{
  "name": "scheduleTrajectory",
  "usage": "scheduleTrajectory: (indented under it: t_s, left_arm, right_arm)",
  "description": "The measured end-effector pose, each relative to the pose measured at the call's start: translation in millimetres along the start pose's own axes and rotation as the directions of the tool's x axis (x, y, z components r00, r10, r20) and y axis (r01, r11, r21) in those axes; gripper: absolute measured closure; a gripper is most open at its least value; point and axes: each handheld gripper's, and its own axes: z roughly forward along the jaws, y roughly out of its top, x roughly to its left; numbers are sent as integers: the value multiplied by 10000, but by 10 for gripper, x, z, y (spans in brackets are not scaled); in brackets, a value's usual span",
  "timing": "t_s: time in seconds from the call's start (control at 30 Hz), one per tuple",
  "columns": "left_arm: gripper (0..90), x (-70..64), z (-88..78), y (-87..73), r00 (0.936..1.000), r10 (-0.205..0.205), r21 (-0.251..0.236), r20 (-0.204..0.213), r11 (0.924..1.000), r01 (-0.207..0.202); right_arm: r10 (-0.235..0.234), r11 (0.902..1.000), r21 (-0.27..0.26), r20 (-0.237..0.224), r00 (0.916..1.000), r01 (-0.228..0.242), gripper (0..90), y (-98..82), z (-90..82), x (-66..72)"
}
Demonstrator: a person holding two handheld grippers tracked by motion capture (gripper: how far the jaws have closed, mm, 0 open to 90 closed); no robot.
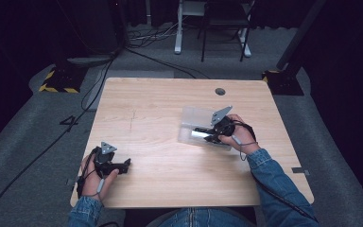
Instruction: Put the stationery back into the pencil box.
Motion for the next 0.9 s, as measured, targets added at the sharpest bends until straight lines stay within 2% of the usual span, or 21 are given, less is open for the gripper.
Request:
scheduleTrajectory:
  t_s: [0.43, 0.9]
  left_arm:
    - [87, -1, 0, 0, 10000, -9, 10, 11, 10000, 9]
    - [87, -2, 0, -1, 10000, -11, 3, 4, 10000, 11]
  right_arm:
    - [55, 10000, 24, 67, 10000, -56, 717, -34, 48, -35]
    - [-303, 9995, 80, -42, 9995, 303, 717, 1, 128, -58]
